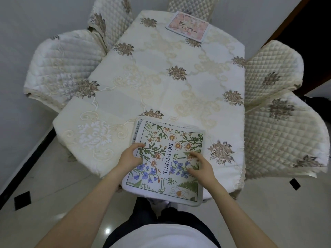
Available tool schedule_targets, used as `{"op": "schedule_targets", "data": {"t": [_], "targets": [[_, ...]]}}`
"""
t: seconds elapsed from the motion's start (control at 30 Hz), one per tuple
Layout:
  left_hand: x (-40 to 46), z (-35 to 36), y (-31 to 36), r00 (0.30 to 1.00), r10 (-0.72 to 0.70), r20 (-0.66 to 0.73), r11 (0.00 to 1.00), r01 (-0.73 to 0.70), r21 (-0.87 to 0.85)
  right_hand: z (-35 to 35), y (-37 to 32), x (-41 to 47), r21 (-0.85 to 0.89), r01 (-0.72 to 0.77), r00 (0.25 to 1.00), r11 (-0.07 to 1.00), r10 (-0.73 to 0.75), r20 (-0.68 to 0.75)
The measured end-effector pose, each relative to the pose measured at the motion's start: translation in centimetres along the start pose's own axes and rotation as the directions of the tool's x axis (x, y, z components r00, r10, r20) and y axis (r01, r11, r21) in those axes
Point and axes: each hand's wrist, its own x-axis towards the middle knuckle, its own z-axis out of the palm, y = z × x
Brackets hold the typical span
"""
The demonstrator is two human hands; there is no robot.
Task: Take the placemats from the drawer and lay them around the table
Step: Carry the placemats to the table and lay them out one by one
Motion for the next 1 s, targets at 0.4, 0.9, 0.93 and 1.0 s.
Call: {"op": "schedule_targets", "data": {"t": [0.4,0.9,0.93,1.0], "targets": [[-3.6,0.8,4.4,0.982,0.075,-0.172,0.986,-0.099,-0.135,-5.7,-2.8,-0.4,0.089,0.171,0.981,0.981,-0.161,-0.112],[-11.7,0.4,6.8,0.881,-0.02,-0.473,0.931,-0.156,-0.329,-9.6,-7.5,-0.2,0.213,0.329,0.931,0.92,-0.354,0.089],[-12.5,0.2,6.5,0.873,-0.033,-0.486,0.93,-0.151,-0.335,-9.2,-7.8,-0.3,0.21,0.337,0.925,0.918,-0.364,0.108],[-13.9,-0.5,5.7,0.862,-0.056,-0.504,0.922,-0.149,-0.358,-8.1,-8.5,-0.7,0.201,0.355,0.911,0.913,-0.386,0.146]]}}
